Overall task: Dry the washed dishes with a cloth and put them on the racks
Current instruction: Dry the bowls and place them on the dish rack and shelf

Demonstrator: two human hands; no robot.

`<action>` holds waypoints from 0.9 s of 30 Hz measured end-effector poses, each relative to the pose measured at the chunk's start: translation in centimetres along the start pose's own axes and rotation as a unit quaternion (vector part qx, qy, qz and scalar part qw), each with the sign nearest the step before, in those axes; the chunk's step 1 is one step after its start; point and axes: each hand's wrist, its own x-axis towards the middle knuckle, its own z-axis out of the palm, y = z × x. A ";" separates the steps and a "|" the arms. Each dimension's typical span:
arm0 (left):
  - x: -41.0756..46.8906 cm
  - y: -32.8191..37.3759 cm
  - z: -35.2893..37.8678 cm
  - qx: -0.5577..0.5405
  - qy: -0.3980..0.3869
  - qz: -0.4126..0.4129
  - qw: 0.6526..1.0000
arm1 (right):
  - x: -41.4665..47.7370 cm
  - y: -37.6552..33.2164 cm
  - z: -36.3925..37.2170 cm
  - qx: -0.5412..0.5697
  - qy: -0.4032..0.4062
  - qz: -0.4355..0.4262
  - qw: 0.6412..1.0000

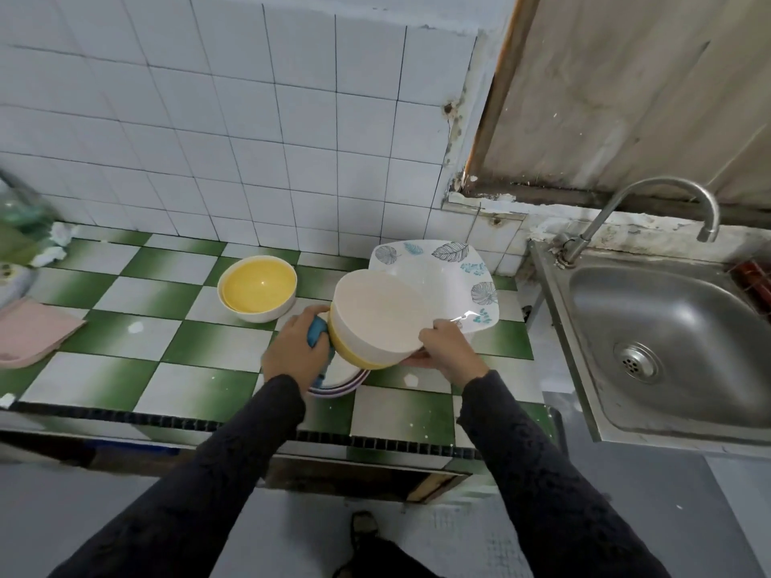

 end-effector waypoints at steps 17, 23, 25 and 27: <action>7.4 -3.0 -5.4 -0.104 -0.272 -0.073 0.954 | 6.1 -2.7 6.8 -0.066 -0.031 0.019 0.997; 8.4 -4.7 -5.9 -0.097 -0.294 -0.074 0.948 | 4.9 -2.3 8.6 -0.086 -0.037 0.007 0.996; 8.4 -5.0 -5.8 -0.093 -0.307 -0.067 0.945 | 4.8 -2.0 9.0 -0.083 -0.017 0.010 0.996; 8.2 -5.1 -5.7 -0.095 -0.309 -0.062 0.944 | 4.3 -1.8 9.6 -0.058 0.022 0.040 0.997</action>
